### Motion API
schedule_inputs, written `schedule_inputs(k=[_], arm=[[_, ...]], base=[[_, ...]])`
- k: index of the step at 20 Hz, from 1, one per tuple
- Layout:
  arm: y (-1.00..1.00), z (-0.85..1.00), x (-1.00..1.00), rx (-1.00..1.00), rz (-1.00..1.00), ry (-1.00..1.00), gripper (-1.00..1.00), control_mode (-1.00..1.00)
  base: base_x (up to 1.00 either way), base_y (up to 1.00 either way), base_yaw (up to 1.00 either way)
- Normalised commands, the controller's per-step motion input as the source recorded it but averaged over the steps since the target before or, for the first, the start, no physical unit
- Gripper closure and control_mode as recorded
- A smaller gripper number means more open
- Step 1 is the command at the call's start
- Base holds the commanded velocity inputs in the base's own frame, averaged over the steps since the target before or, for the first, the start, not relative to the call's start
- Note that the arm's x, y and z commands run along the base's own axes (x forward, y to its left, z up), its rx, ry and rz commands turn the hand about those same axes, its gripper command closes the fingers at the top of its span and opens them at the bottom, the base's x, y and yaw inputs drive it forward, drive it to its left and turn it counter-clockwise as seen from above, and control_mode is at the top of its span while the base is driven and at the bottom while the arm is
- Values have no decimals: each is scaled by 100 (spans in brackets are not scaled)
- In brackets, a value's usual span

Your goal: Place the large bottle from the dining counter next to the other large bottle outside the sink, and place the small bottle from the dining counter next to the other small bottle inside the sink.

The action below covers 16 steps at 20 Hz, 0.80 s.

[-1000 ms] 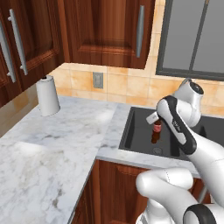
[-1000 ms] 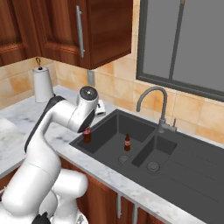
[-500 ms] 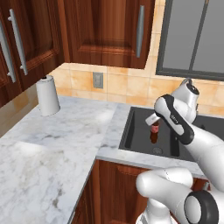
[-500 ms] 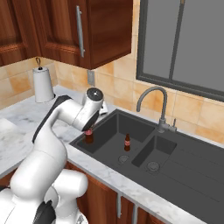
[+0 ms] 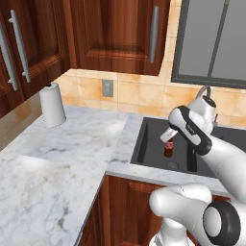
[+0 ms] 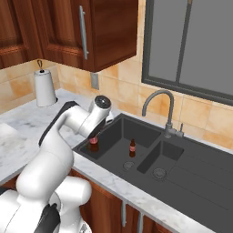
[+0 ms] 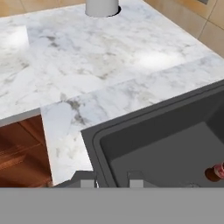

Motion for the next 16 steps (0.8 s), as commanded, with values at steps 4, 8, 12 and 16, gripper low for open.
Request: schedule_inputs(k=[4,8,12,16], arm=[[6,-30,6,-2,6,0,100,-100],[1,-32,5,-4,5,0,100,-100],[0,-25,2,-4,5,-1,100,-100],[0,-20,5,-2,5,-1,100,-100]], base=[[0,0,0],[0,0,0],[0,0,0],[0,0,0]])
